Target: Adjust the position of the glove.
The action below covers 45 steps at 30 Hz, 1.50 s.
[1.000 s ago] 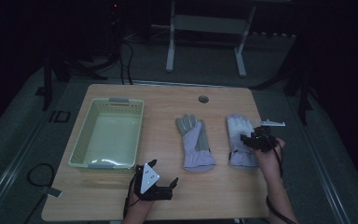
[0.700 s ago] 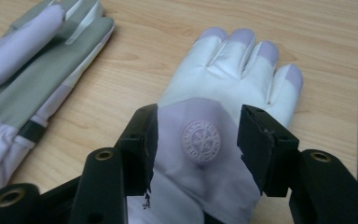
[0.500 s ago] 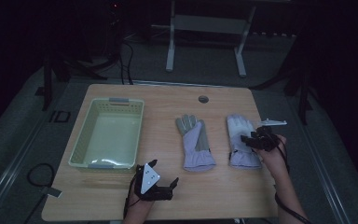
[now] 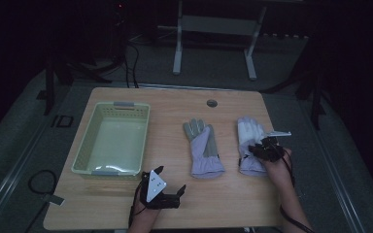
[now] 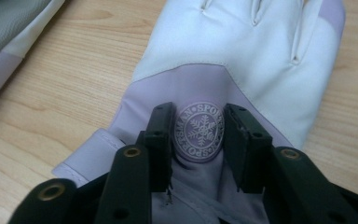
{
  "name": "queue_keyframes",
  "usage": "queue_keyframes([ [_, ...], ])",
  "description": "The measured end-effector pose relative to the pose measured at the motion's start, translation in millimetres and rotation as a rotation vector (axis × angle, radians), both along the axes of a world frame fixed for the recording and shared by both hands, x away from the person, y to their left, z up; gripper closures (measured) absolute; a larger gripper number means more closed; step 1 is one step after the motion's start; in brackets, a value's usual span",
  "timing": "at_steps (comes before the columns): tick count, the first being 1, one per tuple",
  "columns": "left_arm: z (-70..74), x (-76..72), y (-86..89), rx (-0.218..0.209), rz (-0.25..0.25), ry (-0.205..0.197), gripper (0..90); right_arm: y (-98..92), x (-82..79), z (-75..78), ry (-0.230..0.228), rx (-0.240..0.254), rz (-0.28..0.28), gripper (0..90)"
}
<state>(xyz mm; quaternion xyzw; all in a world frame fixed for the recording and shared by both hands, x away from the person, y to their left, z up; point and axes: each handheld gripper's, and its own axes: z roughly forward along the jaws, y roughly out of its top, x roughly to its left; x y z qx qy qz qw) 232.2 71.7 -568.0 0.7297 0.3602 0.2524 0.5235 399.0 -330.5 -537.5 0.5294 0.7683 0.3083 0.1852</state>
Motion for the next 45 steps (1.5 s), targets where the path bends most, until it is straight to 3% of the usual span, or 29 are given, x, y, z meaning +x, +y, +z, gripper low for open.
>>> queue_keyframes([
  [4, 0.1, 0.0, -0.3, 0.003, 0.003, 0.002, 1.4, 3.6, -2.0, 3.8, 0.018, 0.0, -0.02, 76.0],
  [7, 0.0, 0.3, 0.2, -0.004, 0.004, 0.003, 1.4, 0.3, -3.8, 10.7, 0.023, 0.031, -0.04, 78.1],
  [11, 0.0, 0.5, 0.2, -0.005, 0.002, 0.005, 1.4, -0.5, -7.3, 23.5, -0.007, 0.035, -0.038, 78.4],
  [17, 0.0, 0.8, 0.5, -0.006, 0.004, 0.007, 1.4, 7.3, -12.3, 61.3, -0.051, 0.056, -0.033, 78.9],
  [25, 0.1, 1.0, 0.8, -0.005, 0.004, 0.009, 1.4, 38.7, -17.0, 98.6, -0.08, 0.058, 0.016, 79.4],
  [32, 0.1, 1.0, 0.9, -0.007, 0.005, 0.008, 1.4, 81.7, -24.3, 121.0, -0.087, 0.059, 0.091, 79.4],
  [45, 0.0, 0.9, 0.8, -0.007, 0.002, 0.007, 1.4, 145.0, -41.6, 127.0, -0.062, 0.027, 0.132, 79.4],
])
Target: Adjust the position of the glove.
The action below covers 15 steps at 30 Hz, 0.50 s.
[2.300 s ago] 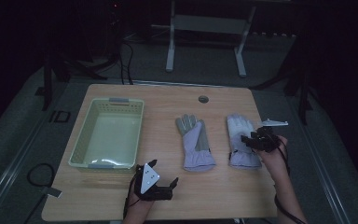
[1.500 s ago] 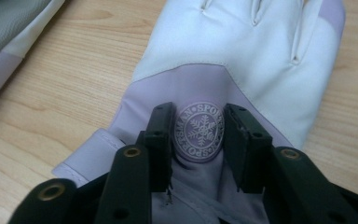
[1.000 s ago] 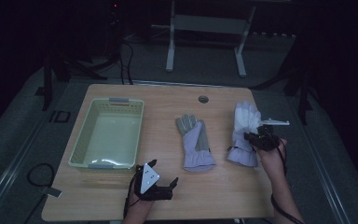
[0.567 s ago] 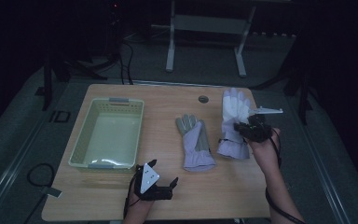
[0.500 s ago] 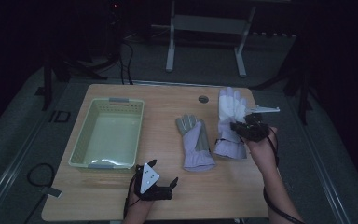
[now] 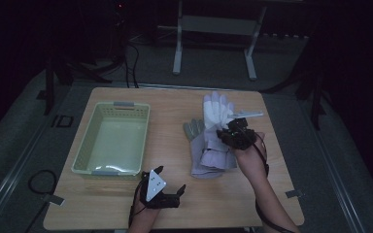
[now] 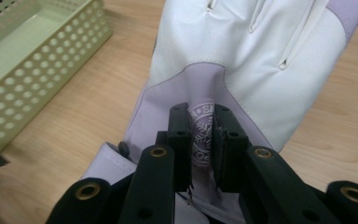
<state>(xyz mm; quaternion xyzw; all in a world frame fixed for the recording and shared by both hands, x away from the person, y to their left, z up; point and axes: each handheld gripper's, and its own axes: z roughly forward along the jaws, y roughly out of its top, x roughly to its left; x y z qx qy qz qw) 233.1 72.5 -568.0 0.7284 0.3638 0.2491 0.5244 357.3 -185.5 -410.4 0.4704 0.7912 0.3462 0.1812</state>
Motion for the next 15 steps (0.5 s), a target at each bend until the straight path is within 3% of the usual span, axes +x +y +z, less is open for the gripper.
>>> queue_keyframes([
  [7, 0.1, 0.1, 0.2, 0.0, -0.003, 0.002, 1.4, 26.5, 3.3, -21.1, 0.053, -0.042, 0.043, 79.2],
  [15, -0.1, 0.9, 1.0, -0.011, -0.007, 0.007, 1.4, 37.8, 21.7, -48.8, 0.12, -0.087, 0.046, 79.0],
])
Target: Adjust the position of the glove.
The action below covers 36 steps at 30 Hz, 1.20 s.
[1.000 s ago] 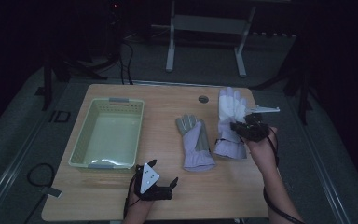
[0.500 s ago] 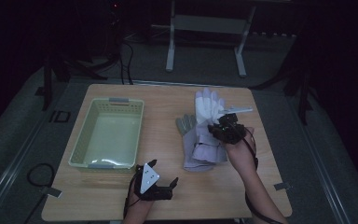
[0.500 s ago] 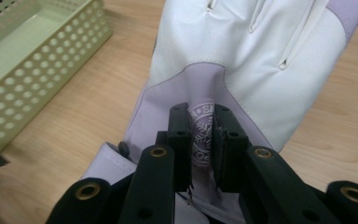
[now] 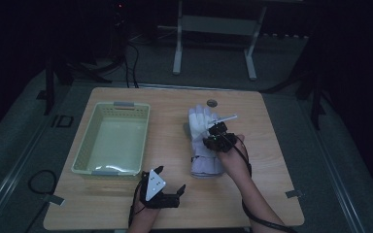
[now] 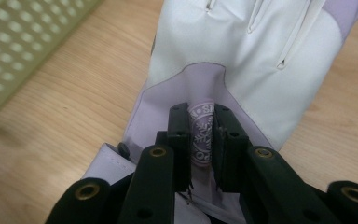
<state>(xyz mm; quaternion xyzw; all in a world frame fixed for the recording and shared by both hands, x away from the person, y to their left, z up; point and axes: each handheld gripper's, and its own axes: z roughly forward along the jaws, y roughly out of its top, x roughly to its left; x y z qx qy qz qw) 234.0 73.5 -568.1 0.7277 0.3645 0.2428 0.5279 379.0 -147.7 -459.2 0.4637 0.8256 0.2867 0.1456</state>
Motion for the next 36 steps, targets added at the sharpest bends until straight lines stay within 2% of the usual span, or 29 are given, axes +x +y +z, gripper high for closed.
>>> queue_keyframes([
  [7, 0.0, -0.2, -0.4, 0.004, -0.005, -0.001, 1.4, 3.8, 9.7, -22.7, 0.042, -0.035, 0.0, 78.4],
  [11, 0.1, -0.1, -0.2, 0.005, -0.007, -0.001, 1.4, 0.7, 13.1, -30.9, 0.061, -0.022, -0.018, 77.9],
  [17, 0.0, -0.2, -0.3, 0.006, -0.007, -0.002, 1.4, -2.9, 13.9, -31.6, 0.052, -0.024, -0.028, 76.5],
  [21, 0.0, -0.2, -0.3, 0.006, -0.007, -0.001, 1.4, -4.5, 14.1, -32.6, 0.027, -0.066, -0.067, 76.5],
  [25, 0.0, 0.0, -0.4, 0.004, -0.006, 0.001, 1.4, -8.3, 15.9, -34.9, 0.043, -0.037, -0.079, 75.3],
  [33, 0.0, 0.2, 0.1, 0.0, -0.006, 0.002, 1.4, -7.0, 13.1, -31.1, 0.021, -0.013, -0.082, 68.9],
  [35, 0.0, 0.3, 0.2, -0.001, -0.006, 0.004, 1.4, -11.3, 12.8, -28.4, 0.013, 0.004, -0.063, 65.7],
  [36, 0.0, 0.4, 0.3, -0.001, -0.005, 0.004, 1.4, -14.1, 12.2, -26.7, 0.005, 0.017, -0.056, 60.0],
])
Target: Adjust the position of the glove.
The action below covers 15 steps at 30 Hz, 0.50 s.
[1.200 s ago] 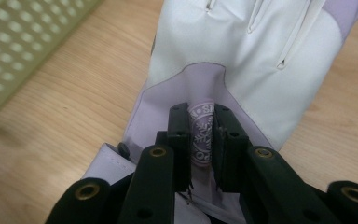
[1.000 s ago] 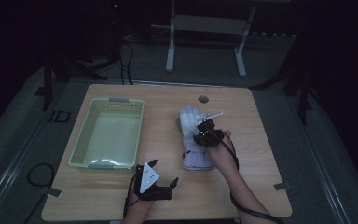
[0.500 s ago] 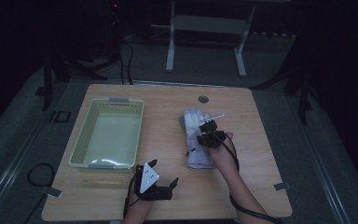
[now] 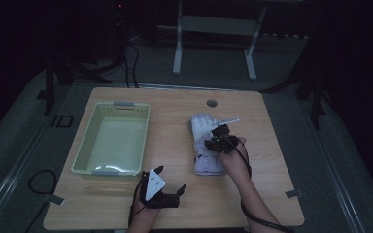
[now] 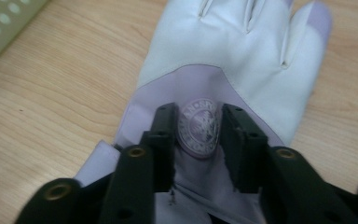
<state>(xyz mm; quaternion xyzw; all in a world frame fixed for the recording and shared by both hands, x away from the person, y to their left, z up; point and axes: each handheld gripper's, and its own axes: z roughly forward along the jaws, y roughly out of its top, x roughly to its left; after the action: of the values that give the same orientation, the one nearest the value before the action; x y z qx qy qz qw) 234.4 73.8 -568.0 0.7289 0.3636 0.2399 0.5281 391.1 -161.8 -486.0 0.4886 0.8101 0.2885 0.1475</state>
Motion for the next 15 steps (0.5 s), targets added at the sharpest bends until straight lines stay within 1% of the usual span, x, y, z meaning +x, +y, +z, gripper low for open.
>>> queue_keyframes([
  [3, 0.0, -0.2, -0.1, 0.0, 0.0, -0.001, 1.4, -6.4, -2.3, 4.4, -0.039, 0.022, 0.026, 46.2],
  [4, 0.0, -0.2, -0.1, 0.0, 0.001, -0.001, 1.4, -9.2, -3.9, 6.9, -0.055, 0.028, 0.046, 40.5],
  [5, 0.0, -0.1, -0.1, 0.0, 0.001, -0.001, 1.4, -11.2, -4.9, 8.6, -0.065, 0.031, 0.05, 36.8],
  [6, 0.0, -0.1, -0.1, 0.0, 0.001, -0.001, 1.4, -11.2, -4.9, 8.6, -0.065, 0.031, 0.05, 36.8],
  [7, 0.0, -0.1, -0.1, 0.0, 0.001, -0.001, 1.4, -15.0, -6.4, 11.6, -0.077, 0.048, 0.051, 34.7],
  [8, 0.0, 0.4, -0.4, 0.003, 0.001, 0.004, 1.4, -23.8, -8.1, 15.6, -0.086, 0.101, 0.058, 29.5],
  [9, 0.1, 0.5, -0.6, 0.006, 0.001, 0.006, 1.4, -26.9, -8.9, 16.0, -0.09, 0.109, 0.071, 27.3],
  [10, 0.1, 0.5, -0.8, 0.006, 0.001, 0.006, 1.4, -29.6, -10.0, 16.4, -0.099, 0.118, 0.089, 27.2],
  [11, 0.1, 0.4, -0.8, 0.006, 0.002, 0.006, 1.4, -32.6, -11.3, 16.6, -0.118, 0.137, 0.104, 24.0],
  [12, 0.1, 0.4, -0.7, 0.007, 0.002, 0.006, 1.4, -35.4, -12.0, 16.2, -0.135, 0.161, 0.129, 15.8],
  [13, 0.1, 0.5, -0.6, 0.006, 0.003, 0.006, 1.4, -37.7, -11.9, 15.0, -0.14, 0.17, 0.151, 11.5],
  [14, 0.1, 0.6, -0.5, 0.006, 0.002, 0.007, 1.4, -39.6, -12.6, 14.2, -0.149, 0.163, 0.154, 14.5],
  [15, 0.1, 0.7, -0.4, 0.006, 0.003, 0.008, 1.4, -41.6, -13.2, 13.6, -0.158, 0.154, 0.164, 12.7],
])
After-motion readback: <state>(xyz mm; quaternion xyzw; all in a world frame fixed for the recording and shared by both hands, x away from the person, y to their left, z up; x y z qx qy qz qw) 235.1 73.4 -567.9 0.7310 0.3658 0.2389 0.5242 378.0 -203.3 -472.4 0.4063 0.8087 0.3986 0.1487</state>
